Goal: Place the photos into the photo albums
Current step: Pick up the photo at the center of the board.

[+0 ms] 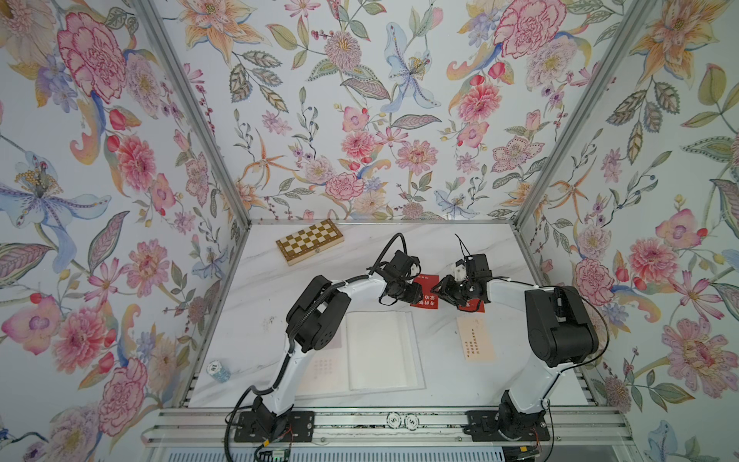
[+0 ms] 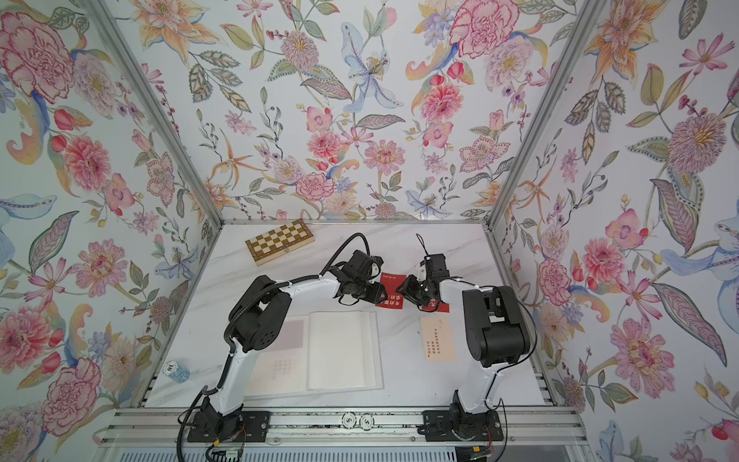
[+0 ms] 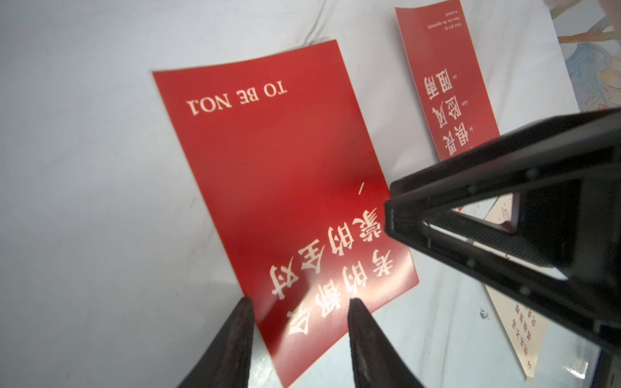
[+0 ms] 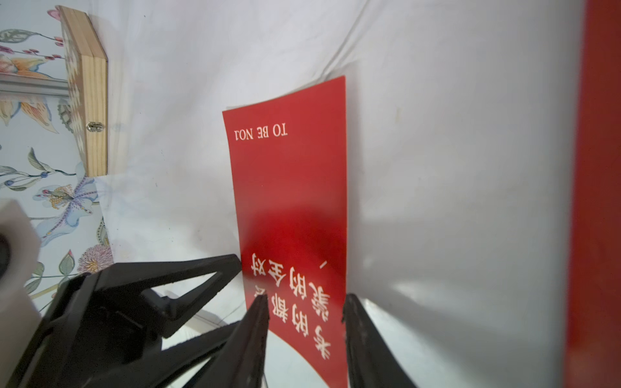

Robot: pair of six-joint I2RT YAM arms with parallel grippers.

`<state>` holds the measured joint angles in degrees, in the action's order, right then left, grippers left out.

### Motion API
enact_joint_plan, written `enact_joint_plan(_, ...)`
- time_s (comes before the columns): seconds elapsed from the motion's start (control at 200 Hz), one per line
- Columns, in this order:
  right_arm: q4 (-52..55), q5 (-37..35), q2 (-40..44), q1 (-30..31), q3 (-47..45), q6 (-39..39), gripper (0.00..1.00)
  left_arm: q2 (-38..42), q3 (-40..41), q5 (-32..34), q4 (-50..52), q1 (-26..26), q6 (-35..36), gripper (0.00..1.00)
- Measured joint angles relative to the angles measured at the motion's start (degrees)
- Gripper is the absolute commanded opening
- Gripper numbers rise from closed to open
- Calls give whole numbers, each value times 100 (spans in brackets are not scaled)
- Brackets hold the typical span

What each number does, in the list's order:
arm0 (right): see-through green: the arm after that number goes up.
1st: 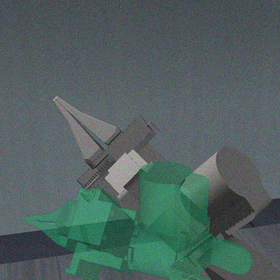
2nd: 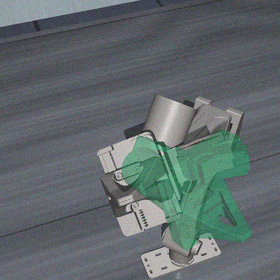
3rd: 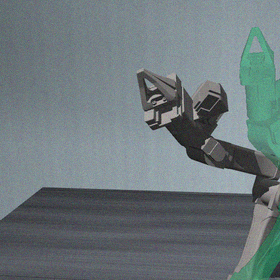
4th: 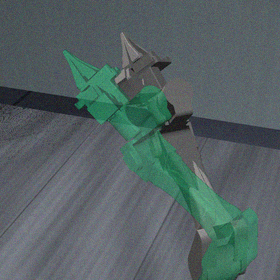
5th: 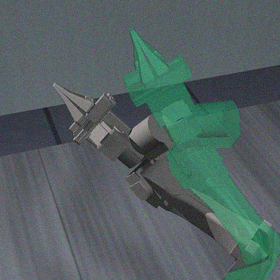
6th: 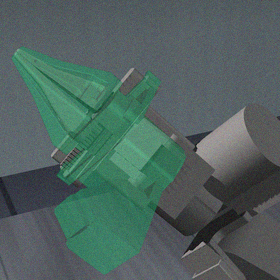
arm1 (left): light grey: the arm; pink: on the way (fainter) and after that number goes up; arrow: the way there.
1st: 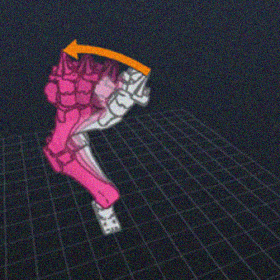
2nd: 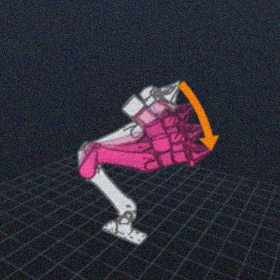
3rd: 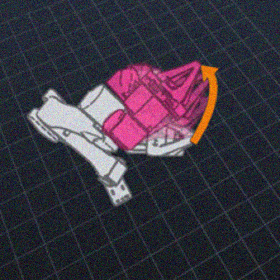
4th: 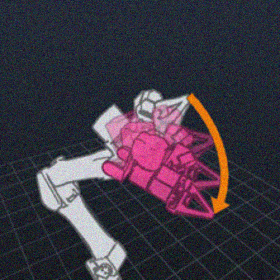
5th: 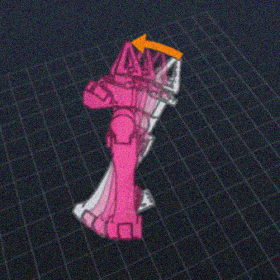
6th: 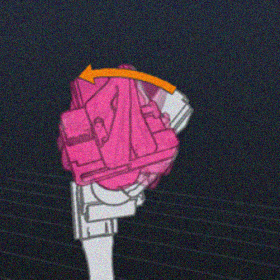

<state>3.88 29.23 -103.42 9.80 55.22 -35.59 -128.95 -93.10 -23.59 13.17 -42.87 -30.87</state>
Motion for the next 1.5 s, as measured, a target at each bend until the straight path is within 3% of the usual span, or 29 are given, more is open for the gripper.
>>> enact_joint_plan(0.335,-647,507,520,-13,-411,-337,32,85,229,-39,-267,22,-2,45)
enact_joint_plan(0.866,-977,752,546,236,-586,-459,21,177,494,-310,-568,103,-103,45)
enact_joint_plan(1.161,-796,566,546,297,-577,-356,1,286,638,-323,-579,125,-153,45)
enact_joint_plan(1.321,-573,455,564,293,-573,-273,0,398,750,-326,-542,138,-149,54)
enact_joint_plan(1.496,-238,402,927,271,-575,-120,0,717,988,-367,-516,216,-155,73)
